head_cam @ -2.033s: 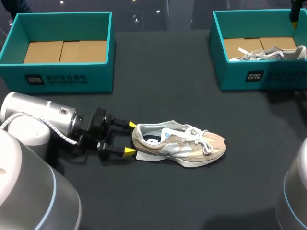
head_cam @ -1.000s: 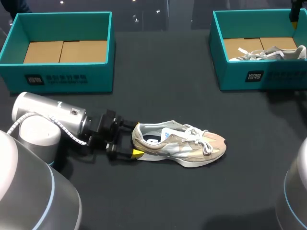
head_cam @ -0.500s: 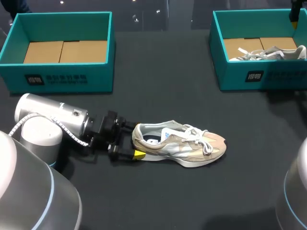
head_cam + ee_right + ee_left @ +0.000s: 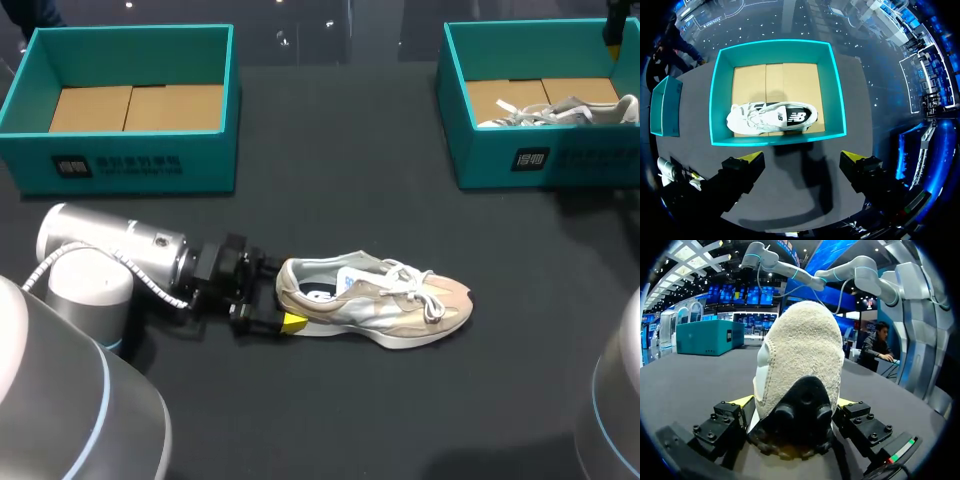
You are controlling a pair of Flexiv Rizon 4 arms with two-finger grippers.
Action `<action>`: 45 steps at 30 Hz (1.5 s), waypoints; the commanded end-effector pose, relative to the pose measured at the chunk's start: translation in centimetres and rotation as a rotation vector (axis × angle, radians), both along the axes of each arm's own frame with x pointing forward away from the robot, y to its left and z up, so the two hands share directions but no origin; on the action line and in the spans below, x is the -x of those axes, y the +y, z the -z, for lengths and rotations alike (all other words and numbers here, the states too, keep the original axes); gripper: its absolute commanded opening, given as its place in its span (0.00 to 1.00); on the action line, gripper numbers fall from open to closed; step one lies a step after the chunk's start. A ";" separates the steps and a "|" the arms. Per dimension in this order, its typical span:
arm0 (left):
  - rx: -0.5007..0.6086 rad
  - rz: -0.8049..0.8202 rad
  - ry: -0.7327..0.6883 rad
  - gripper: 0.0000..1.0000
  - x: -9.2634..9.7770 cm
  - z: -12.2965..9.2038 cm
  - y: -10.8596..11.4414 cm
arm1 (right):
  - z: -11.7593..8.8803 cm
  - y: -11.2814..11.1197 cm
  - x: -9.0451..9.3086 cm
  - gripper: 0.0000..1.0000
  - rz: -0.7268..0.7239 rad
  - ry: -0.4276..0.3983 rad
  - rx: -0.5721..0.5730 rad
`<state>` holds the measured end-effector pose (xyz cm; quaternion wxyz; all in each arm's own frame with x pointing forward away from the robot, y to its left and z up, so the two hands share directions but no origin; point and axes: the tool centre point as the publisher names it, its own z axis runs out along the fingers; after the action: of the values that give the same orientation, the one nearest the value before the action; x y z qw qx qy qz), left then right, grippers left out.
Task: Take the shoe out of the shoebox, open the shoe tongue, remove and reinsert the insole, then place the shoe into the shoebox
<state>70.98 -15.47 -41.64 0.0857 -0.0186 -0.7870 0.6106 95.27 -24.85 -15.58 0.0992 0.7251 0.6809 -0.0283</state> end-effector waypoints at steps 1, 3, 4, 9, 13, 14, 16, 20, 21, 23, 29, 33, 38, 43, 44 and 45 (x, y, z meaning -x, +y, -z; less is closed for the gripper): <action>0.000 -0.017 0.012 0.00 -0.2 0.5 -0.3 | 0.0 0.0 0.0 1.00 0.000 0.001 0.000; 0.000 -0.017 0.012 0.00 -0.2 0.5 -0.3 | 0.0 0.0 0.0 1.00 0.000 0.001 0.000; 0.000 -0.017 0.012 0.00 -0.2 0.5 -0.3 | 0.0 0.0 0.0 1.00 0.000 0.001 0.000; 0.000 -0.017 0.012 0.00 -0.2 0.5 -0.3 | 0.0 0.0 0.0 1.00 0.000 0.001 0.000; 0.000 -0.017 0.012 0.00 -0.2 0.5 -0.3 | 0.0 0.0 0.0 1.00 0.000 0.001 0.000; 0.000 -0.017 0.012 0.00 -0.2 0.5 -0.3 | 0.0 0.0 0.0 1.00 0.000 0.001 0.000; 0.000 -0.017 0.012 0.00 -0.2 0.5 -0.3 | 0.0 0.0 0.0 1.00 0.000 0.001 0.000; 0.000 -0.017 0.012 0.00 -0.2 0.5 -0.3 | 0.0 0.0 0.0 1.00 0.000 0.001 0.000; 0.000 -0.017 0.012 0.00 -0.2 0.5 -0.3 | 0.0 0.0 0.0 1.00 0.000 0.001 0.000; 0.000 -0.017 0.012 0.00 -0.2 0.5 -0.3 | 0.0 0.0 0.0 1.00 0.000 0.001 0.000; 0.000 -0.017 0.012 0.00 -0.2 0.5 -0.3 | 0.0 0.0 0.0 1.00 0.000 0.001 0.000; 0.000 -0.017 0.012 0.00 -0.2 0.5 -0.3 | -1.0 2.1 1.3 1.00 0.035 0.006 -0.004; 0.000 -0.017 0.012 0.00 -0.2 0.5 -0.3 | -1.8 5.1 3.5 1.00 0.064 0.018 -0.012; 0.000 -0.017 0.012 0.00 -0.2 0.5 -0.3 | -2.3 8.6 5.8 1.00 0.077 0.013 -0.028; 0.000 -0.017 0.012 0.00 -0.2 0.5 -0.3 | -2.3 9.4 6.2 1.00 0.078 0.012 -0.030; 0.000 -0.017 0.012 0.00 -0.2 0.5 -0.3 | -2.4 10.2 6.7 1.00 0.080 0.011 -0.030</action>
<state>71.02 -15.50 -41.63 0.0860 -0.0089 -0.7863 0.6117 90.03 -16.08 -13.32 0.0679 0.7529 0.6540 -0.0289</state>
